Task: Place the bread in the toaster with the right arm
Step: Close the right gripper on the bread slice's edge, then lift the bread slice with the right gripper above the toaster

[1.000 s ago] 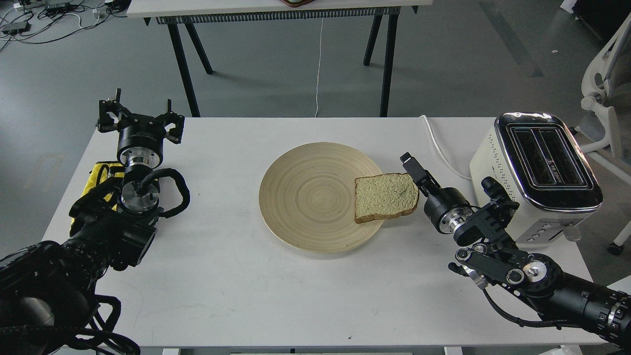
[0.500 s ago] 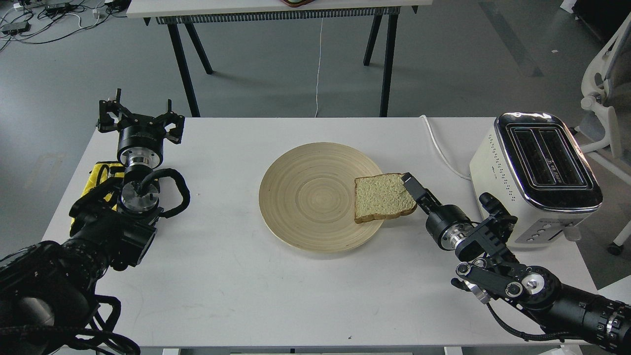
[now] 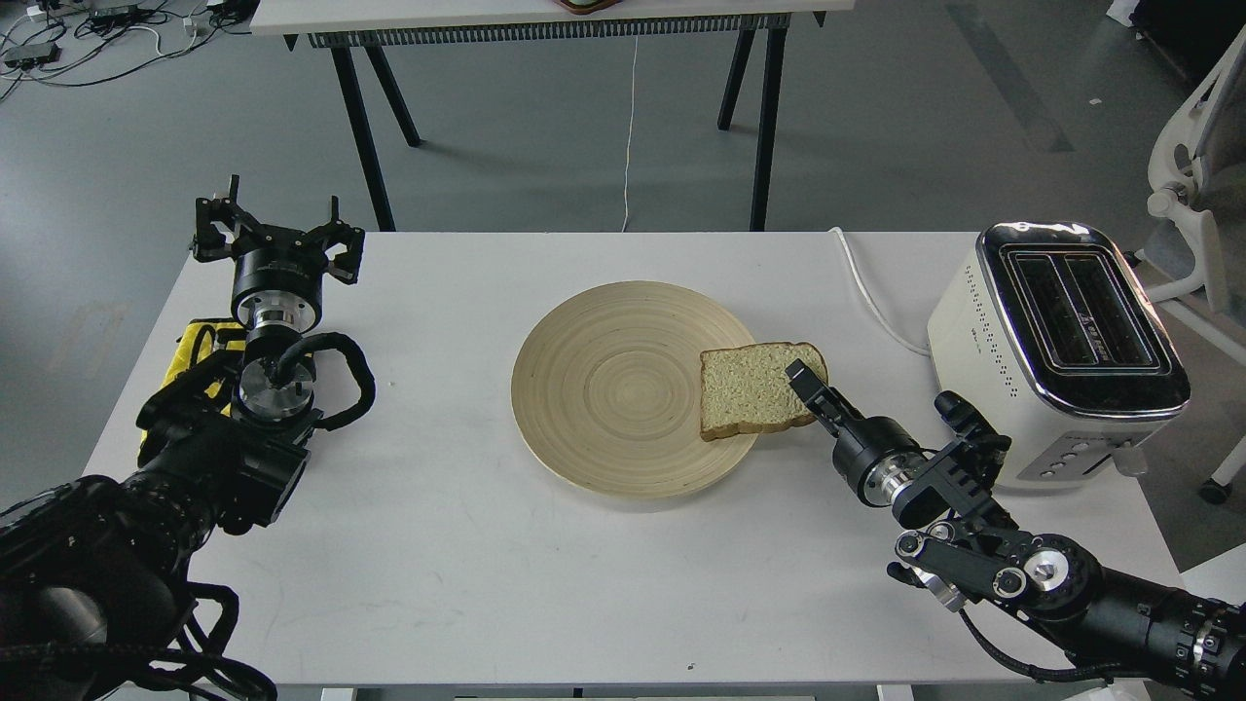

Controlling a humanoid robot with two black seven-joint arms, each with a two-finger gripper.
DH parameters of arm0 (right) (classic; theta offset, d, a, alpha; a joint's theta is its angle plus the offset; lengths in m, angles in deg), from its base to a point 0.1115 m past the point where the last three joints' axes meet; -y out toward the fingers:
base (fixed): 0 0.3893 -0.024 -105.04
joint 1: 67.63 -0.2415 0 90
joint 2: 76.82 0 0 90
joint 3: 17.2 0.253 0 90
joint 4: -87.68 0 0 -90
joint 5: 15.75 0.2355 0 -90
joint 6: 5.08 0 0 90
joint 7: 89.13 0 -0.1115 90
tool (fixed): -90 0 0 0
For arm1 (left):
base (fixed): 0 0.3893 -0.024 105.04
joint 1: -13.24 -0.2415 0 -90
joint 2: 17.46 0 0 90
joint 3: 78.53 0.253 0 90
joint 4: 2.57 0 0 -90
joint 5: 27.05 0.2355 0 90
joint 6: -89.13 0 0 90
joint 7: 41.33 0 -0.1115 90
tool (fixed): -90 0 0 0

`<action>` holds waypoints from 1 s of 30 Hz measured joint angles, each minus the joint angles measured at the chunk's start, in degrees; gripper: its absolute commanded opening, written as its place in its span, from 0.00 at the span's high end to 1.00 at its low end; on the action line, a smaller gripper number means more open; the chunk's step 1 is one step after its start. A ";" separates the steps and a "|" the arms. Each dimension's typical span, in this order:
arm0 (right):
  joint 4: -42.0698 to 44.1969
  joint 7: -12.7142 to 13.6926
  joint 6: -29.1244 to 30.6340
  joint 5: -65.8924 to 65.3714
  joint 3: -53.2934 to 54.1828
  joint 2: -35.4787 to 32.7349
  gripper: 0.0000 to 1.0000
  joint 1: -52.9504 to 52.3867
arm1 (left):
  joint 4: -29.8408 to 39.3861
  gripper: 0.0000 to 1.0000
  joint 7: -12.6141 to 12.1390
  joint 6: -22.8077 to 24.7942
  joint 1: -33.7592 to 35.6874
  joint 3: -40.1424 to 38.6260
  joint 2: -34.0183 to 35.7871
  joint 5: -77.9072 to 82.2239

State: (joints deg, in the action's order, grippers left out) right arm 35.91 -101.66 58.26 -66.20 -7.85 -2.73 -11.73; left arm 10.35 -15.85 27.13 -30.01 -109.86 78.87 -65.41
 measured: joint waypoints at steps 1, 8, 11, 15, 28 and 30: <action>0.00 -0.01 -0.01 0.01 0.04 0.00 0.61 0.00 | 0.00 0.00 0.00 0.00 0.00 -0.01 0.00 0.01; -0.12 -0.27 -0.06 0.16 0.15 0.00 0.74 -0.04 | 0.00 0.00 0.00 0.00 0.00 0.00 0.00 0.04; -0.17 -0.30 -0.06 0.18 0.19 0.00 0.80 -0.06 | 0.00 0.00 0.00 0.00 0.00 -0.03 0.00 0.04; -0.18 -0.35 -0.07 0.25 0.43 0.02 0.88 -0.14 | 0.00 0.00 0.00 0.00 0.00 -0.03 0.00 0.04; -1.12 -4.10 -0.42 0.52 3.76 0.69 1.00 -0.69 | 0.00 0.00 0.00 0.00 0.00 0.01 0.00 0.04; -2.24 -4.94 -0.42 0.55 5.49 0.52 1.00 -0.69 | 0.00 0.00 0.00 0.00 0.00 0.01 0.00 0.03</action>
State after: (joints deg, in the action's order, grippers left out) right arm 33.67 -106.60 57.85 -65.66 -2.36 -2.21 -12.42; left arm 10.35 -15.85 27.14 -30.02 -109.85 78.87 -65.38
